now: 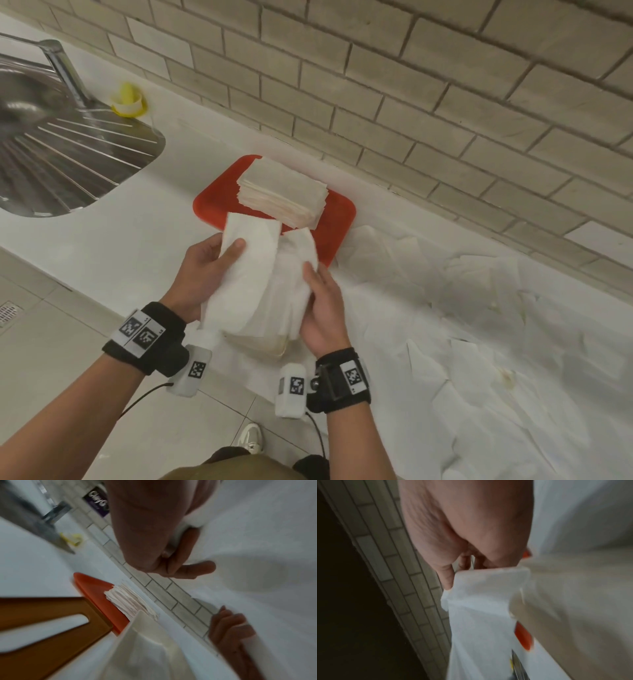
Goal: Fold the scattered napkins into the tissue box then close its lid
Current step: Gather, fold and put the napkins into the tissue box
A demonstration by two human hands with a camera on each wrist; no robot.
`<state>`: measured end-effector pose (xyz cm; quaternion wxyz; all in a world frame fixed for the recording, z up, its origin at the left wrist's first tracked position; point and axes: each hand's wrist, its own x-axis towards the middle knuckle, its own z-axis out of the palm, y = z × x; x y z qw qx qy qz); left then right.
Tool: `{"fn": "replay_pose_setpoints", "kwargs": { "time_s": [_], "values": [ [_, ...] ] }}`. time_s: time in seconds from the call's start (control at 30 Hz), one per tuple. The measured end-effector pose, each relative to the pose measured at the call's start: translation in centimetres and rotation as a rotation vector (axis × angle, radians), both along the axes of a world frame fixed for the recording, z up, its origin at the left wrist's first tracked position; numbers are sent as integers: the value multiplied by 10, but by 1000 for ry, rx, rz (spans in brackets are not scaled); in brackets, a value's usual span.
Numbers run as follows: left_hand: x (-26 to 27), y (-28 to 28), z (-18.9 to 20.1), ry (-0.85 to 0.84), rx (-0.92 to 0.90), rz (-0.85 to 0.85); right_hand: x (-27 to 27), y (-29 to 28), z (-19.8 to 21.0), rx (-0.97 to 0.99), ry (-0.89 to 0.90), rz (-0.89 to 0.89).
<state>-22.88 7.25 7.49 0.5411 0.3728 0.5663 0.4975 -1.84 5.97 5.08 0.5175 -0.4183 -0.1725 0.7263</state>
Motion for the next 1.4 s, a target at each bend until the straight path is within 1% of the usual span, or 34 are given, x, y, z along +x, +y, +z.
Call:
{"fn": "replay_pose_setpoints", "kwargs": {
  "time_s": [0.1,0.17,0.27,0.37,0.43,0.5,0.57,0.6,0.63,0.67,0.7,0.73,0.77,0.8,0.83,0.9,0.93,0.97,1.0,1.03,1.1,1.17,1.23,1.27,1.3,1.33,1.4],
  "values": [
    [11,7,-10,124,12,-64,38,3,-7,-11,-54,-101],
    [23,13,-20,283,0,-104,57,3,-11,-30,-64,-168],
    [37,24,-45,629,-9,-213,84,-2,-13,-12,-75,-255],
    [46,32,-70,968,-30,-368,107,-9,-16,9,-98,-273],
    [49,35,-77,1146,-29,-459,114,-15,-14,-17,-101,-288],
    [54,35,-77,1244,-21,-536,114,-19,-8,-41,-101,-295],
    [56,32,-71,1277,-21,-577,113,-23,-4,-21,-64,-269],
    [56,31,-67,1301,12,-564,112,-25,-1,-2,-35,-250],
    [56,29,-63,1320,95,-515,111,-27,1,11,2,-237],
    [57,26,-59,1322,216,-446,110,-28,5,18,40,-224],
    [58,21,-52,1280,329,-384,110,-29,8,22,74,-204],
    [62,16,-45,1172,414,-337,109,-31,12,19,103,-183],
    [67,11,-34,998,414,-326,107,-31,14,21,131,-156],
    [74,5,-21,799,337,-353,104,-32,16,25,153,-125],
    [83,-1,-7,590,207,-412,101,-32,16,27,164,-93],
    [96,-8,12,175,-21,-473,94,-29,13,19,134,-28],
    [100,-9,15,-6,-77,-480,89,-27,10,0,103,-11],
    [102,-9,16,-121,-90,-479,84,-25,6,-21,81,-8],
    [103,-9,17,-136,-81,-457,80,-26,5,-56,62,-20],
    [102,-8,17,-79,-73,-418,76,-25,4,-107,34,-31],
    [98,-7,12,109,-85,-311,72,-26,-1,-186,-40,-70],
    [91,-6,2,281,-94,-242,69,-31,-4,-207,-87,-102],
    [85,-5,-6,493,-56,-211,63,-36,-6,-172,-106,-53],
    [83,-5,-9,602,-30,-204,59,-39,-7,-126,-190,2],
    [82,-6,-12,690,-11,-203,54,-41,-10,-71,-318,60],
    [80,-8,-14,744,-4,-205,50,-42,-16,-19,-499,106],
    [76,-11,-20,802,-12,-200,40,-41,-28,60,-872,106]
  ]
}}
